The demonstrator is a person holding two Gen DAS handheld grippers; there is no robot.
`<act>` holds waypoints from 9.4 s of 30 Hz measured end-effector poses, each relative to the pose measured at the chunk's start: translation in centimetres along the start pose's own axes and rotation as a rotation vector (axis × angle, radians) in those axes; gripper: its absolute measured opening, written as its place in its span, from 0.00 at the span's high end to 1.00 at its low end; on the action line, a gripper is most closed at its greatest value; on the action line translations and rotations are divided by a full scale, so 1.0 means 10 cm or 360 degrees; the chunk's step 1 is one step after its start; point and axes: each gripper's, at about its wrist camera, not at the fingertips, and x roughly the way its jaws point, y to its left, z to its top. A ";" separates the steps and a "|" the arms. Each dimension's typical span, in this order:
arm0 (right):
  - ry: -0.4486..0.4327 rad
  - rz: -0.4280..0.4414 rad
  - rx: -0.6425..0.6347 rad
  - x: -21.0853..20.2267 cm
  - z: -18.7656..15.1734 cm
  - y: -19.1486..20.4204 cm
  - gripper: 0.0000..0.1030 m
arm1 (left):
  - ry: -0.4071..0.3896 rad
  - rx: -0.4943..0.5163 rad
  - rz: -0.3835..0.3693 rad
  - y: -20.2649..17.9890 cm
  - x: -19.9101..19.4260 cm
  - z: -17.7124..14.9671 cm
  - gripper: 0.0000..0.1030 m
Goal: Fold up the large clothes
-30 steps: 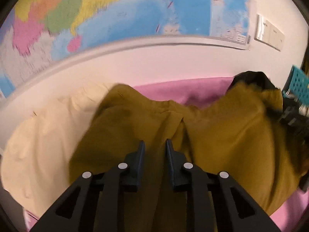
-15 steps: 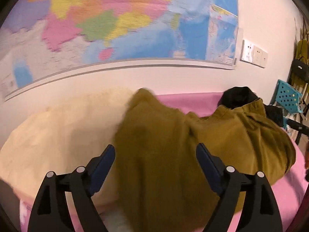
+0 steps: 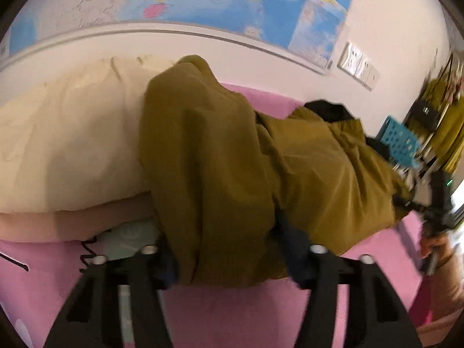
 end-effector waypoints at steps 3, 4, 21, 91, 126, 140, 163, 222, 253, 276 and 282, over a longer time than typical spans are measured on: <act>-0.0094 0.0126 0.0004 -0.39 0.11 0.07 0.81 | 0.0020 -0.0081 -0.0141 0.02 -0.18 0.05 0.69; -0.0141 0.0143 -0.0033 -0.57 0.15 0.13 0.81 | 0.0024 -0.0113 -0.0209 0.05 -0.26 0.06 0.73; 0.0014 -0.0373 -0.0009 -1.13 -0.32 -0.19 0.41 | 0.0246 0.0036 0.0065 -0.34 -0.50 -0.27 0.31; -0.0135 -0.0287 -0.0144 -0.14 0.15 0.54 0.66 | 0.0162 0.0223 0.0297 -0.75 0.36 0.00 0.21; -0.0354 -0.0456 0.0174 -1.24 -0.80 -0.24 0.61 | 0.0084 0.0177 0.0424 -0.66 0.23 -0.12 0.07; -0.0327 -0.0180 -0.0300 -0.61 -0.69 0.86 0.35 | 0.0031 -0.0055 0.0295 -0.57 0.01 -0.28 0.07; -0.0116 -0.0043 -0.0617 -0.06 -0.81 1.68 0.33 | -0.0063 -0.0103 0.0306 -0.35 -0.50 -0.60 0.07; 0.0101 0.0169 -0.0856 0.46 -0.84 2.22 0.54 | 0.0063 -0.0612 -0.0616 -0.33 -0.18 -0.96 0.07; -0.0105 0.0355 0.0186 -0.77 -1.17 0.67 0.25 | 0.0107 -0.0460 -0.0208 -0.55 0.18 -0.63 0.08; -0.0174 -0.0090 0.0652 -0.68 -1.22 0.20 0.18 | 0.0118 -0.0420 -0.0224 -0.54 0.20 -0.64 0.08; -0.0298 -0.0190 0.0739 -0.53 -1.09 0.17 0.15 | 0.0119 -0.0409 -0.0217 -0.55 0.20 -0.64 0.08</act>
